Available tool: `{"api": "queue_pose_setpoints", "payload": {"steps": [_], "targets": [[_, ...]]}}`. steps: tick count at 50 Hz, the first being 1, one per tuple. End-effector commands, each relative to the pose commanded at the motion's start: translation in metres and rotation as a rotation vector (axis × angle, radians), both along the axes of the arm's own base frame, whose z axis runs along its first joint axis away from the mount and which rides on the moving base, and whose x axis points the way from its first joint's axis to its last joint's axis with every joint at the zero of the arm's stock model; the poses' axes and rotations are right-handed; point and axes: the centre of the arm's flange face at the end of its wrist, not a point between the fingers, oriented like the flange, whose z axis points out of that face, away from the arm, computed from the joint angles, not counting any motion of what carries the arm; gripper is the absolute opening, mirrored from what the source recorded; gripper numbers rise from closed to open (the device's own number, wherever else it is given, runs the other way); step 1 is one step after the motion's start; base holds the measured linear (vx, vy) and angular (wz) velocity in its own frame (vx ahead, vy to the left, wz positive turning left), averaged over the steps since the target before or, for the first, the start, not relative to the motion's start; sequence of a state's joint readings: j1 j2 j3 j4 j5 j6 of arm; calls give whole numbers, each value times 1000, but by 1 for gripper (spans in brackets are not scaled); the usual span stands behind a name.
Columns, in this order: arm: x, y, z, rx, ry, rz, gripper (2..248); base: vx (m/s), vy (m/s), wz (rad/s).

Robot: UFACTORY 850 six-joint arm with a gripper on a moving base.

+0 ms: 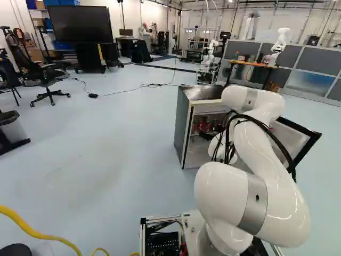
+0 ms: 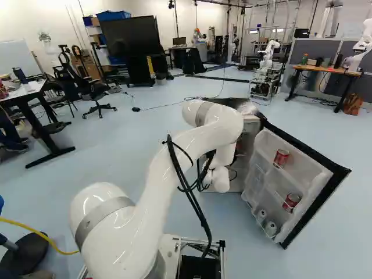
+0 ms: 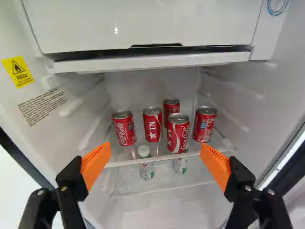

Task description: Grab a drink from the fridge

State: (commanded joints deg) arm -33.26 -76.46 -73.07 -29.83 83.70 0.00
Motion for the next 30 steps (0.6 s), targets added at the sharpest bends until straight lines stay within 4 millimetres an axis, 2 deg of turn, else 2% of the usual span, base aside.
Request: {"api": "queue_pose_setpoints", "payload": {"steps": [30], "targets": [[34,-18,-19,-39,-43,-2,247,0,0,0]]}}
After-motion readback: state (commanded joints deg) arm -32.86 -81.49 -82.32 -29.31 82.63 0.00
